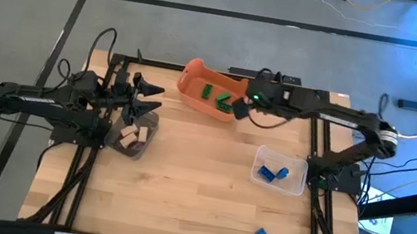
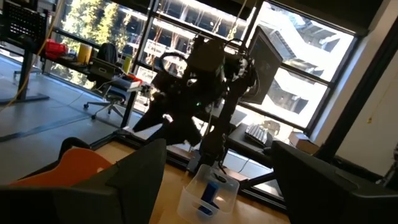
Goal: Sort & place blocks by color
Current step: Put the blue game piece into the transparent bin
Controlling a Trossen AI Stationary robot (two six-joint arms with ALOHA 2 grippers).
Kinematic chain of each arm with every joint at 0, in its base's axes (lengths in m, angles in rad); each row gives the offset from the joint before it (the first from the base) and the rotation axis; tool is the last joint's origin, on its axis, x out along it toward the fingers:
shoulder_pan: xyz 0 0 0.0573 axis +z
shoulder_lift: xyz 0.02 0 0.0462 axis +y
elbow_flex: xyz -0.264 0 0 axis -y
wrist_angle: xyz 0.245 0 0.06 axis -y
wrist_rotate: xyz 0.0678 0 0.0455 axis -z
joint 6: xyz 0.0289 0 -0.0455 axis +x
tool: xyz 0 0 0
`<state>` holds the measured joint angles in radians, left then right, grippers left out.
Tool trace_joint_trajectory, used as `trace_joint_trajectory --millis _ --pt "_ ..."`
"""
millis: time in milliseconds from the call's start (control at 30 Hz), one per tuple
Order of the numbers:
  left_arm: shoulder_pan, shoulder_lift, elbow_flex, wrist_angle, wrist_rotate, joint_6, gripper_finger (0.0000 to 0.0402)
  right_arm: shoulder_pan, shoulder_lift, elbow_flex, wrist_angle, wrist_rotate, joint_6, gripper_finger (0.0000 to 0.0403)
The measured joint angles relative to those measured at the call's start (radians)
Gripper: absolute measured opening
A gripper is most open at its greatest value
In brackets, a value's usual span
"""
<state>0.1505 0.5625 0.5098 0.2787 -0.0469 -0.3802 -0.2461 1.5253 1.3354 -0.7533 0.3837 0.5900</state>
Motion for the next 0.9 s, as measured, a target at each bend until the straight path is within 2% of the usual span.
trace_joint_trajectory --millis 133,267,333,467,533,633,733,900 --pt "0.000 0.000 0.000 0.000 0.008 -0.002 0.0283 0.054 -0.126 -0.077 -0.028 0.008 -0.015 0.0374" --pt "0.000 0.000 0.000 0.000 0.011 -0.002 0.0283 0.138 -0.291 -0.267 0.072 0.001 0.101 0.0374" --pt "0.000 0.000 0.000 0.000 0.012 -0.002 0.0283 0.193 -0.371 -0.370 0.187 -0.020 0.165 0.0374" --pt "0.000 0.000 0.000 -0.001 0.022 -0.002 0.0283 0.298 -0.507 -0.550 0.614 -0.094 0.175 0.0374" --pt "0.000 0.000 0.000 -0.001 0.044 -0.007 0.0283 0.330 -0.539 -0.616 0.824 -0.098 0.119 0.0374" --pt "0.000 0.000 0.000 -0.001 0.068 -0.028 0.0283 0.361 -0.558 -0.674 1.037 -0.098 -0.010 0.0374" --pt "0.000 0.000 0.000 -0.001 0.067 -0.034 0.0283 0.372 -0.560 -0.689 1.106 -0.099 -0.101 0.0374" --pt "0.000 0.000 0.000 -0.001 0.065 -0.035 0.0283 0.372 -0.557 -0.683 1.102 -0.098 -0.102 0.0374"
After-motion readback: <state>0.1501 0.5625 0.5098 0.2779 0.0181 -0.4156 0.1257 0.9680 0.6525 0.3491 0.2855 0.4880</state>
